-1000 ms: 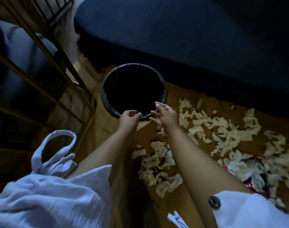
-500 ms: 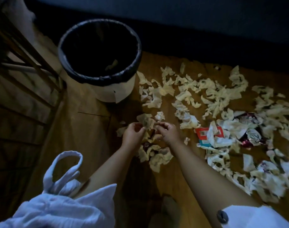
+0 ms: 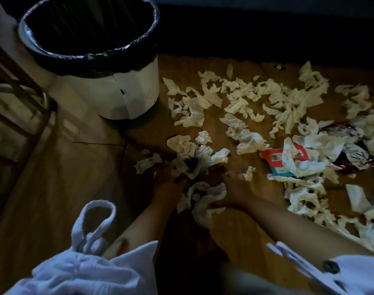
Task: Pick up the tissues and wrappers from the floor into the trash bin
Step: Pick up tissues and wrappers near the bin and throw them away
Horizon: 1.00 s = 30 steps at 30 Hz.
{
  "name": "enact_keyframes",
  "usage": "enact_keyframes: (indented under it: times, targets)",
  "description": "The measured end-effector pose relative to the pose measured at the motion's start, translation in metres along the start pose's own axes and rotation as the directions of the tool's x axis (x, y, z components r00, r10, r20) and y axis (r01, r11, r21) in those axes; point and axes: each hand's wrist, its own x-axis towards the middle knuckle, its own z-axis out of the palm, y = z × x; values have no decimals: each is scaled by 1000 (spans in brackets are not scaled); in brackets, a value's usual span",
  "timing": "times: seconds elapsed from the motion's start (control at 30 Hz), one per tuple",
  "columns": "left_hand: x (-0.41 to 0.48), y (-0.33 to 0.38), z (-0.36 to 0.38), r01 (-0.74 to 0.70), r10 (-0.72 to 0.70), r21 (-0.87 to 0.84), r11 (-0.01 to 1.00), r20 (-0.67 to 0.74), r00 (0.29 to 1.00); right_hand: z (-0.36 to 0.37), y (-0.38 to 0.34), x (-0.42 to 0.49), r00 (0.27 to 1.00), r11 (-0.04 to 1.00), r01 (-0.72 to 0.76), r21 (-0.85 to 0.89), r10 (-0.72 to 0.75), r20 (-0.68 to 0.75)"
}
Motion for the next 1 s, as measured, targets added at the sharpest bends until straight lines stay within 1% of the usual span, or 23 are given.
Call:
enact_keyframes:
  times: [0.03, 0.07, 0.1, 0.13, 0.2, 0.23, 0.3, 0.33, 0.37, 0.4, 0.47, 0.53, 0.57, 0.6, 0.63, 0.67, 0.7, 0.73, 0.77, 0.8, 0.87, 0.93, 1.0]
  targets:
    - [0, -6, 2, -48, 53, 92, 995, -50, 997, 8, -1, -4, 1000, 999, -22, -25, 22, -9]
    - [0, -10, 3, -99, 117, 161, 982, -102, 988, 17, -2, -7, 999, 1000, -27, -14, 27, -24]
    - [1, -15, 5, -133, 161, 193, 972, -138, 977, 27, -4, -10, 999, 1000, -22, 16, 22, -35]
    - [1, -17, 8, -143, 174, 200, 969, -150, 973, 35, -7, -11, 999, 999, -11, 42, 13, -47]
    - [4, -20, 16, -157, 176, 152, 976, -124, 977, 51, -12, -10, 997, 995, -17, 101, 24, -74]
    - [5, -19, 20, -177, 193, 162, 971, -92, 977, 55, -15, -9, 996, 990, -26, 140, 37, -77]
    - [7, -16, 26, -238, 243, 300, 924, 20, 970, 55, -13, -6, 997, 984, -25, 179, 38, -66]
    - [7, -15, 29, -264, 258, 340, 903, 64, 964, 50, -10, -6, 996, 979, -20, 202, 36, -76]
    - [6, -14, 31, -279, 259, 351, 894, 103, 960, 44, -6, -6, 992, 968, -1, 252, 33, -122]
    - [5, -15, 33, -283, 250, 367, 886, 136, 959, 36, 0, -4, 977, 945, 38, 326, 33, -210]
    - [3, -14, 36, -256, 194, 399, 880, 190, 963, 21, 10, -4, 941, 868, 74, 491, 102, -321]
    - [3, -7, 40, -167, 105, 403, 900, 171, 980, 11, 18, 0, 908, 811, 81, 579, 180, -379]
    - [3, -7, 41, -147, 90, 419, 896, 153, 984, 7, 23, 3, 894, 798, 58, 600, 226, -386]
    - [4, -9, 42, -167, 117, 408, 898, 146, 982, 5, 27, 7, 886, 786, 28, 618, 266, -379]
    - [6, -13, 43, -206, 146, 394, 895, 178, 973, 2, 31, 11, 884, 804, -20, 594, 291, -365]
    - [4, -12, 40, -216, 143, 383, 898, 209, 967, 2, 35, 14, 881, 854, -52, 518, 283, -378]
    - [1, -10, 36, -192, 120, 347, 918, 218, 969, 2, 40, 17, 884, 902, -98, 421, 273, -379]
    - [-2, -7, 32, -157, 100, 271, 950, 213, 972, 3, 44, 18, 889, 930, -131, 343, 263, -374]
    - [-2, -6, 29, -121, 77, 202, 972, 215, 974, 4, 46, 18, 902, 942, -167, 290, 265, -340]
    - [-1, -4, 26, -74, 50, 108, 991, 217, 975, 5, 48, 18, 917, 956, -173, 239, 244, -316]
    - [0, 1, 21, -22, 42, -88, 996, 237, 971, 10, 49, 18, 944, 978, -108, 179, 157, -290]
    - [0, 5, 14, 2, 44, -205, 979, 221, 974, 13, 46, 19, 957, 978, -42, 204, 98, -274]
    - [2, 5, 10, 21, 43, -296, 955, 210, 977, 9, 40, 18, 950, 964, -10, 264, 92, -298]
